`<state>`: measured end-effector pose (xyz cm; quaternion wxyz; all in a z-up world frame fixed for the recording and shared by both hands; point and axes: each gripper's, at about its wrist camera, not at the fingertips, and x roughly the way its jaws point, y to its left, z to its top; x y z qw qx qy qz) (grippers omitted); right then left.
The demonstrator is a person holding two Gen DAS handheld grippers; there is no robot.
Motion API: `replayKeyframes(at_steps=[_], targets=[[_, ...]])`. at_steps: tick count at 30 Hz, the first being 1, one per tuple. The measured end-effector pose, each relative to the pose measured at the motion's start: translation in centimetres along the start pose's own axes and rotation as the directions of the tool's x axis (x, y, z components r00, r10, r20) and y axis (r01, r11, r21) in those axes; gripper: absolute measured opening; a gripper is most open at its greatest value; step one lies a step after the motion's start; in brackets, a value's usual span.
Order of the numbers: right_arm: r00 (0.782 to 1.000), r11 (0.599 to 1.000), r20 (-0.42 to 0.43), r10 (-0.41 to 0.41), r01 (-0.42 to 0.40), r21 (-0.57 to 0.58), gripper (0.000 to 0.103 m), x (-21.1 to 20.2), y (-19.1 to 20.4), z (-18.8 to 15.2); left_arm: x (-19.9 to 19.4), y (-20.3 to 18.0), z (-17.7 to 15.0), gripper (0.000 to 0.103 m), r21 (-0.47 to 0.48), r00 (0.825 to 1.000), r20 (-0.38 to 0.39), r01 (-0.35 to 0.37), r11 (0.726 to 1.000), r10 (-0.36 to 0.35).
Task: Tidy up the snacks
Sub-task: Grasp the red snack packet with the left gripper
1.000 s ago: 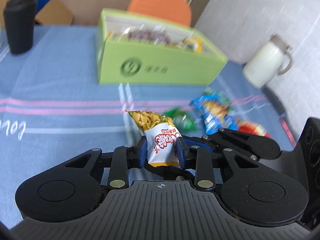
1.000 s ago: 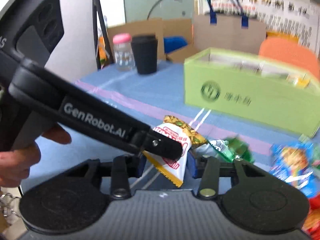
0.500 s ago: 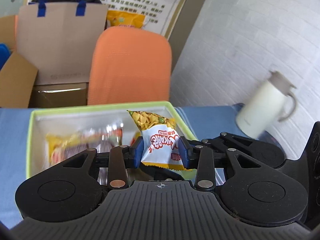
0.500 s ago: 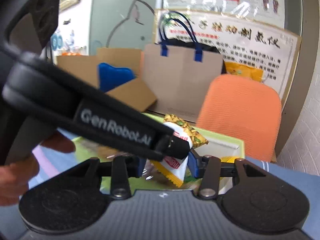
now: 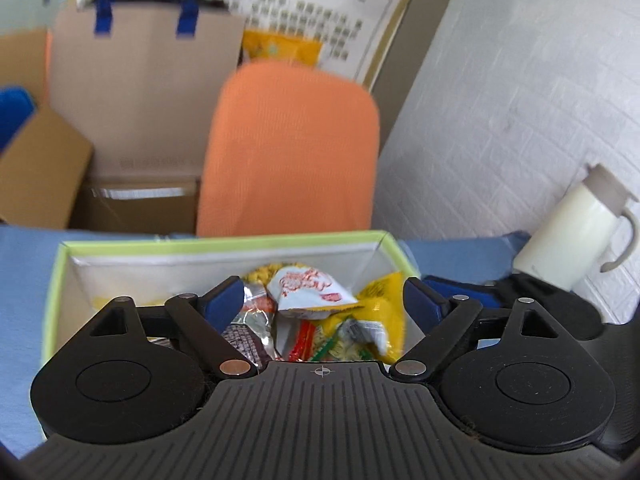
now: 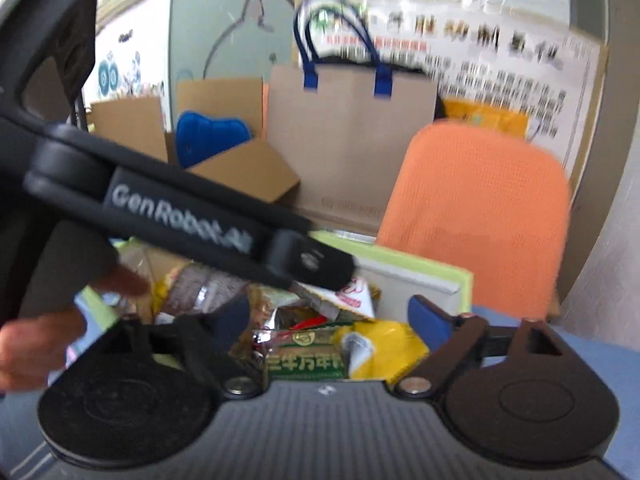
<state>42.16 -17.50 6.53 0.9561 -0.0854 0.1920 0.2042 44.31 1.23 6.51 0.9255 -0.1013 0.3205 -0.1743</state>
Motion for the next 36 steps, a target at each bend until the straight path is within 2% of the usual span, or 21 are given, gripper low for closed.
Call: replayKeyframes(at_steps=[4,6,8,12,16,19,23,29,36], targets=[[0.996,0.999,0.084,-0.041,0.041,0.004,0.093,-6.5,0.8,-0.8,-4.6,-1.3,-1.8,0.08,-0.013,0.998,0.053,0.048,0.999,-0.047],[0.993,0.998,0.109,-0.053,0.05,0.028,0.093,-9.9,1.3,-2.1,-6.8,-2.2,-3.6,0.085,-0.021,0.995,0.068,0.067,0.998,-0.066],[0.991,0.996,0.117,-0.068,0.06,0.064,0.093,-12.7,1.8,-3.9,-8.5,-3.0,-5.9,0.085,-0.03,0.994,0.07,0.09,0.995,-0.088],[0.987,0.986,0.096,-0.126,0.115,0.119,0.093,-17.1,3.1,-8.4,-9.9,-4.9,-11.4,0.085,-0.045,0.992,0.017,0.124,0.991,-0.124],[0.982,0.969,0.036,-0.184,0.175,0.175,0.093,-20.0,4.4,-12.9,-10.1,-6.4,-16.5,0.085,-0.064,0.993,-0.044,0.104,0.993,-0.107],[0.98,0.956,-0.011,-0.197,0.195,0.218,0.093,-21.0,5.2,-15.9,-9.8,-7.0,-18.8,0.085,-0.094,0.991,-0.088,0.091,0.991,-0.099],[0.985,0.958,-0.073,-0.156,0.169,0.232,0.093,-20.4,5.9,-18.3,-9.2,-7.4,-19.5,0.084,-0.139,0.98,-0.146,0.112,0.984,-0.132],[0.989,0.96,-0.097,-0.111,0.132,0.248,0.093,-18.6,5.6,-19.4,-8.5,-8.3,-19.8,0.084,-0.169,0.971,-0.18,0.125,0.978,-0.155],[0.979,0.937,-0.109,-0.172,0.197,0.29,0.092,-19.8,3.1,-20.3,-7.9,-8.6,-19.6,0.084,-0.173,0.969,-0.191,0.121,0.977,-0.154]])
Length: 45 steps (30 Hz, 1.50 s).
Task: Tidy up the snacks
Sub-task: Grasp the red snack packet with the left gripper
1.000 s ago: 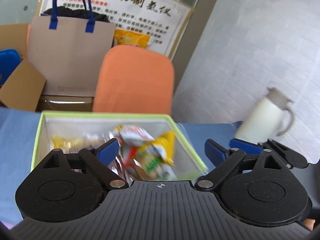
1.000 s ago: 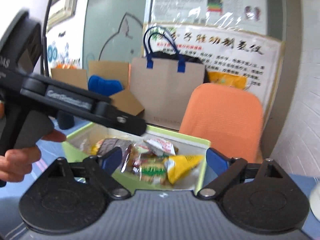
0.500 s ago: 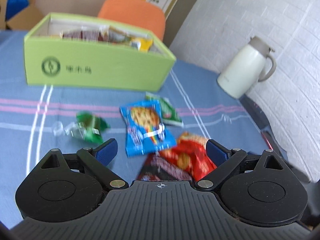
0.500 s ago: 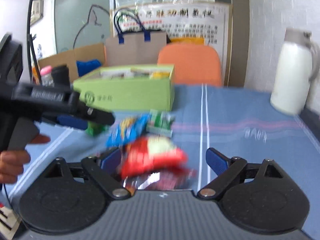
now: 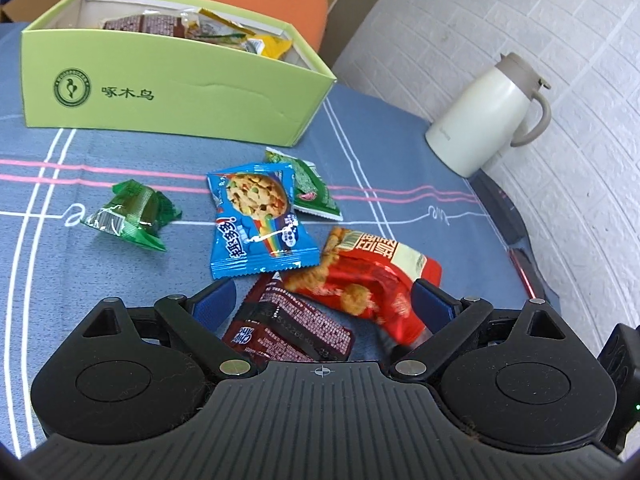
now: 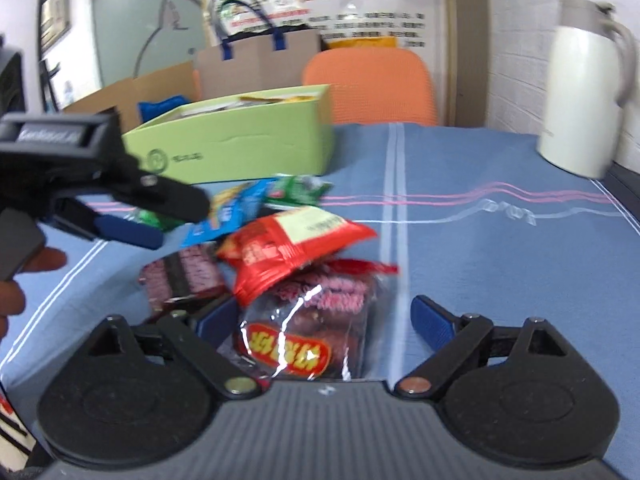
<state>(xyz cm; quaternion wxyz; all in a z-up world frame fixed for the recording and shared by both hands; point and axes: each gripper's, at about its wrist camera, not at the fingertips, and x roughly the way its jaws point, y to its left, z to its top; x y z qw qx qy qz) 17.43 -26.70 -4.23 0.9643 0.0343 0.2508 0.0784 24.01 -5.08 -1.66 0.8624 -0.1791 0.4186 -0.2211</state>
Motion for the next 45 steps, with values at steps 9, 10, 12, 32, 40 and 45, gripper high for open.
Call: replayKeyframes(at_steps=[9,10,12,32,40,45], targets=[[0.995,0.962,0.041,0.087,-0.074,-0.261,0.092,-1.8,0.5,3.8,1.4,-0.7,0.6,0.084,-0.193,0.983,-0.089,0.141,0.971,-0.161],[0.994,0.953,0.031,0.1,-0.087,-0.29,0.092,-1.3,0.6,4.3,1.8,-0.7,0.7,0.084,-0.214,0.981,-0.099,0.143,0.966,-0.167],[0.992,0.936,0.008,0.124,-0.114,-0.332,0.092,0.1,0.8,5.0,2.4,-0.9,0.9,0.083,-0.23,0.982,-0.107,0.128,0.965,-0.156],[0.977,0.953,-0.045,0.208,-0.213,-0.217,0.092,4.5,0.3,4.7,8.0,-0.3,4.1,0.082,-0.182,0.981,-0.159,0.078,0.98,-0.108],[0.975,0.95,-0.077,0.209,-0.221,-0.221,0.069,5.7,0.9,4.9,7.7,-1.2,3.1,0.045,-0.121,0.981,-0.166,0.081,0.989,-0.1],[0.988,0.949,0.0,0.153,-0.147,-0.278,0.062,2.7,2.3,5.7,4.2,-1.5,3.7,0.035,-0.132,0.98,-0.101,0.157,0.979,-0.171]])
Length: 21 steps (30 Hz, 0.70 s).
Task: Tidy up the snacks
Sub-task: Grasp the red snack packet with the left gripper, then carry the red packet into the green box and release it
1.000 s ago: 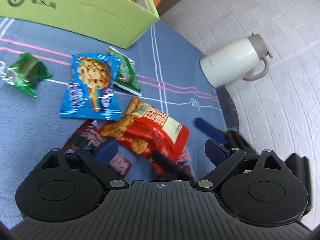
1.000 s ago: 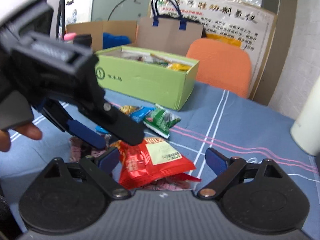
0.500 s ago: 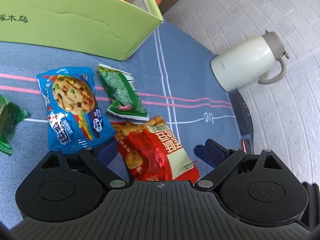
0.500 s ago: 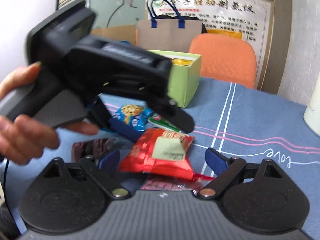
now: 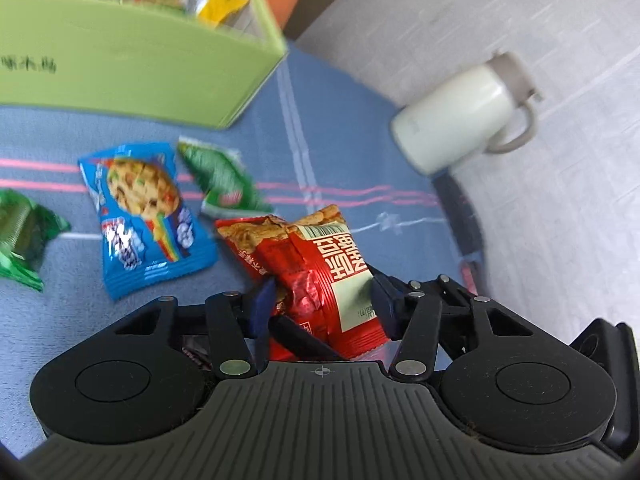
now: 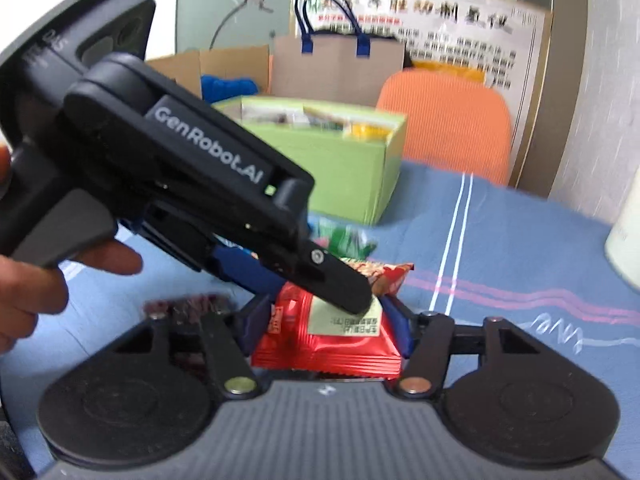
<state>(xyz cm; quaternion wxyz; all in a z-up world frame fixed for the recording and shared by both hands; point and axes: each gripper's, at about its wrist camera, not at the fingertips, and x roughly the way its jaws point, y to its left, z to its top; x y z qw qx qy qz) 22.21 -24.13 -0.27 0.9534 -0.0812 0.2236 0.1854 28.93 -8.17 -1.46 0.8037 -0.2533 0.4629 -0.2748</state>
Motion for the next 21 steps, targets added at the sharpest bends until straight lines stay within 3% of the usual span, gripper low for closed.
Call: replayKeyframes(at_steps=[7,13,17,21], targets=[[0.996,0.997,0.089,-0.01,0.017,-0.073,0.062,0.9,0.5,5.3,-3.5,-0.2,5.5,0.035,0.035,0.992,0.126,-0.015,0.999,0.011],[0.985,0.994,0.167,0.045,-0.028,-0.102,0.062,5.9,-0.3,12.1,-5.6,1.1,13.3,0.036,0.053,0.962,0.254,-0.116,0.992,0.099],[0.982,0.993,0.155,0.106,-0.097,-0.062,0.062,11.2,-1.3,15.6,-4.7,3.9,17.7,0.036,0.016,0.949,0.268,-0.179,0.984,0.168],[0.989,0.991,0.081,0.126,-0.122,-0.053,0.062,16.4,-1.4,16.7,-2.4,7.1,20.3,0.034,-0.007,0.943,0.237,-0.237,0.971,0.232]])
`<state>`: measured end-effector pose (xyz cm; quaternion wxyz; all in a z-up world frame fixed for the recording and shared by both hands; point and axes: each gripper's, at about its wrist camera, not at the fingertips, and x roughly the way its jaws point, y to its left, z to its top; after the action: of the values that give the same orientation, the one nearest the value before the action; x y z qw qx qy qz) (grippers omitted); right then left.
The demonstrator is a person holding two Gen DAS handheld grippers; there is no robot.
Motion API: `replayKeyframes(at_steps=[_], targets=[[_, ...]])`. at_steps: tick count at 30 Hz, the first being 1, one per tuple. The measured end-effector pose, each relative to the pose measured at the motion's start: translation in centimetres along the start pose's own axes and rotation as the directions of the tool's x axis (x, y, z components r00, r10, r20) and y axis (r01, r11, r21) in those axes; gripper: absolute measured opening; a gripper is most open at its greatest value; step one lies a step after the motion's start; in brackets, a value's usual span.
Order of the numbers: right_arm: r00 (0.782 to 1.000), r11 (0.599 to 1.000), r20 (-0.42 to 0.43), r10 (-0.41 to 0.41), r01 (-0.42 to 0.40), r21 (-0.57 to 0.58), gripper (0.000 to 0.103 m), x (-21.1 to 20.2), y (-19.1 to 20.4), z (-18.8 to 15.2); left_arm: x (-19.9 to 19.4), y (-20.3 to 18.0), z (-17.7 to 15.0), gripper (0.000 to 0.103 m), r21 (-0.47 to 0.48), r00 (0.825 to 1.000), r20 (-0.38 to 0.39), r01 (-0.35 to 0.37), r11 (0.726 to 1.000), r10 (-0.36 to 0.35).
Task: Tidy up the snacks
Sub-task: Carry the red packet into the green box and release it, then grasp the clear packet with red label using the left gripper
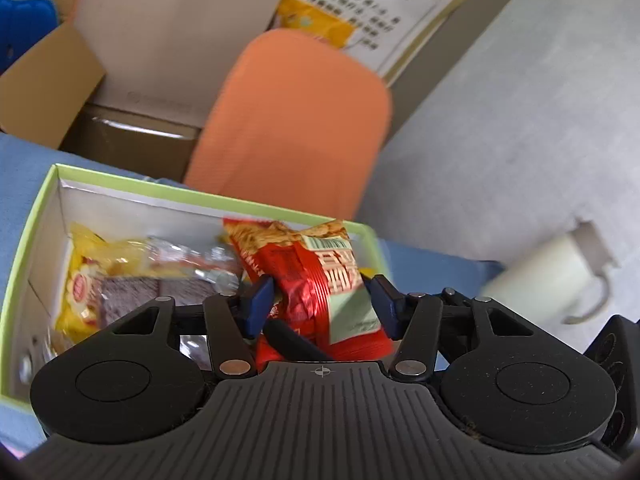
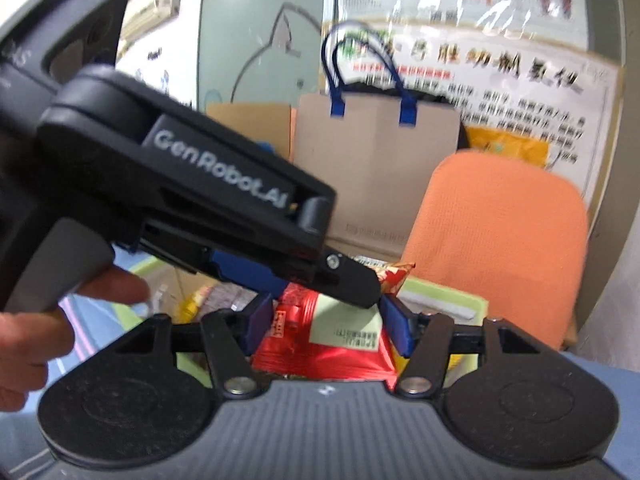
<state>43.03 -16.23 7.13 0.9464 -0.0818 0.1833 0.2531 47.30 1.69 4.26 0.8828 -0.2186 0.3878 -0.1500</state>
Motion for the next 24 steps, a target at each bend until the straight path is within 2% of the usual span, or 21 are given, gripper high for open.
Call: replayKeyframes(at_steps=[2,3,7,9,10,11,12,15,18,20,24], targets=[[0.999,1.0,-0.034,0.006,-0.006,-0.008,0.063,2.2,0.2,-0.4,1.5,0.7,0.1,0.034,0.009,0.999,-0.021,-0.034,0.999,0.034],[0.999,1.0,-0.033,0.008,-0.009,-0.01,0.064,2.6,0.2,-0.7,2.0,1.1,-0.3,0.04,0.016,0.999,-0.024,-0.038,0.999,0.038],[0.999,1.0,-0.04,0.025,-0.025,0.003,0.075,2.5,0.1,-1.1,1.9,2.3,-0.6,0.047,0.002,1.0,-0.002,0.015,1.0,-0.015],[0.999,0.999,-0.042,0.031,-0.03,0.015,0.082,2.3,0.0,-1.0,1.2,2.3,-0.4,0.065,0.004,0.999,0.019,0.038,0.999,-0.038],[0.999,0.999,-0.031,0.029,-0.028,0.021,0.084,1.8,0.0,-0.9,0.3,2.1,-0.3,0.069,0.006,0.998,0.042,0.045,0.999,-0.045],[1.0,1.0,-0.013,0.022,-0.021,0.021,0.091,1.3,0.0,-0.7,-0.8,1.9,-0.2,0.074,0.012,0.996,0.068,0.049,0.999,-0.049],[1.0,1.0,0.01,0.014,-0.014,0.02,0.094,0.2,0.3,-0.7,-2.0,1.7,-0.3,0.077,0.019,0.994,0.094,0.052,0.998,-0.053],[0.997,0.999,0.073,-0.03,0.031,-0.007,0.094,-4.2,1.0,-0.6,-6.2,1.0,-1.0,0.084,0.043,0.984,0.165,0.059,0.997,-0.066],[0.992,0.997,0.103,-0.071,0.072,0.0,0.094,-9.0,1.4,-1.9,-9.8,0.2,-3.4,0.087,0.077,0.977,0.199,0.066,0.995,-0.08],[0.99,0.994,0.095,-0.106,0.103,0.029,0.102,-11.8,1.6,-3.5,-11.3,-0.3,-5.8,0.088,0.092,0.975,0.201,0.076,0.993,-0.093],[0.976,0.975,0.054,-0.21,0.205,0.092,0.102,-17.2,2.7,-9.2,-11.5,-1.6,-11.3,0.088,0.102,0.982,0.125,0.128,0.986,-0.141]])
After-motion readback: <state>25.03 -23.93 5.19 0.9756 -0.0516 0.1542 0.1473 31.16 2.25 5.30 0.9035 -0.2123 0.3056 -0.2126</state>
